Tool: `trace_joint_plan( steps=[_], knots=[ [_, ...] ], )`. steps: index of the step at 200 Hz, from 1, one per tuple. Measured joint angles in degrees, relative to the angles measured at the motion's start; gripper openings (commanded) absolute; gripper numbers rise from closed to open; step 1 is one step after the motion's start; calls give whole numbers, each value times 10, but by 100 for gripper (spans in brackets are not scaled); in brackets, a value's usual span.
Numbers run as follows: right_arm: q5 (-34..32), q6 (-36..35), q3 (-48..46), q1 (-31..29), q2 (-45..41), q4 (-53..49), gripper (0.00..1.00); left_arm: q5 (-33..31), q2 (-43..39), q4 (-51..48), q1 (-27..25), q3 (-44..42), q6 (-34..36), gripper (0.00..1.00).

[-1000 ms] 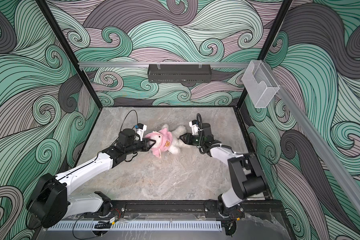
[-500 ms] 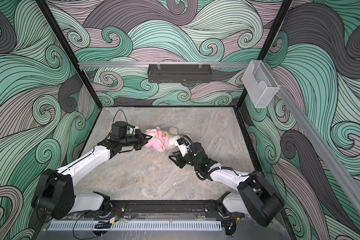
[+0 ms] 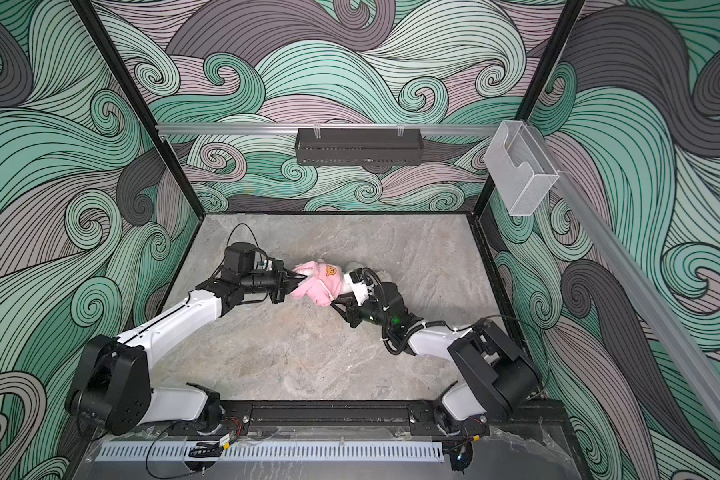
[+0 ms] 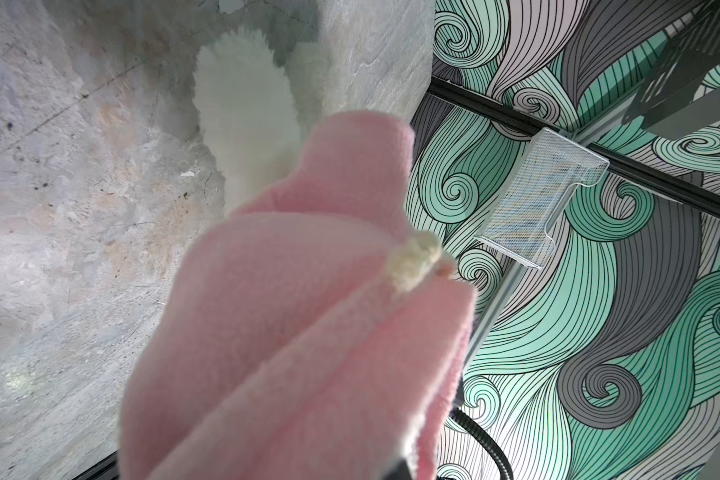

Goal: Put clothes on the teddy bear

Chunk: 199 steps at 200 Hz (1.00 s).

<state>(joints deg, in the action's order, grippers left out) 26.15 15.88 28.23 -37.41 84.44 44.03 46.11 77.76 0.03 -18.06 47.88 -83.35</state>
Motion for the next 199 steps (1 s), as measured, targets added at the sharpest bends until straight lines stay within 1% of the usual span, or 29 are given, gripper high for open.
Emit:
trace_joint_plan(
  steps=[16, 20, 34, 47, 55, 89, 117, 128, 146, 176, 199],
  knots=[
    [2, 0, 1, 0, -2, 8, 29, 2, 2, 0, 0, 0, -1, 0],
    [2, 0, 2, 0, -3, 10, 26, 2, 2, 0, 0, 0, -1, 0],
    [2, -2, 5, 0, -3, 10, 11, 5, 6, 3, -1, 0, -1, 0],
    [-3, -2, 9, 0, -2, 7, 3, 6, 9, 5, -1, 0, -1, 0],
    [-8, -5, 11, 0, -3, 6, 0, 6, 11, 7, -1, 0, -1, 0],
    [-44, -6, -1, 5, -23, -21, 0, 7, 14, 2, -1, 1, 8, 0],
    [-123, 11, -14, 38, -93, -132, 0, 12, 17, -57, 7, 31, 58, 0],
    [-146, 28, -16, 56, -118, -173, 0, 18, 17, -72, 18, 38, 82, 0],
    [-172, 55, -24, 83, -152, -209, 0, 40, 17, -78, 35, 30, 98, 0],
    [-193, 83, -37, 92, -168, -240, 0, 64, 22, -77, 37, 14, 114, 0],
    [-195, 93, -38, 99, -157, -233, 0, 71, 31, -67, 37, 8, 123, 0]
  ],
)
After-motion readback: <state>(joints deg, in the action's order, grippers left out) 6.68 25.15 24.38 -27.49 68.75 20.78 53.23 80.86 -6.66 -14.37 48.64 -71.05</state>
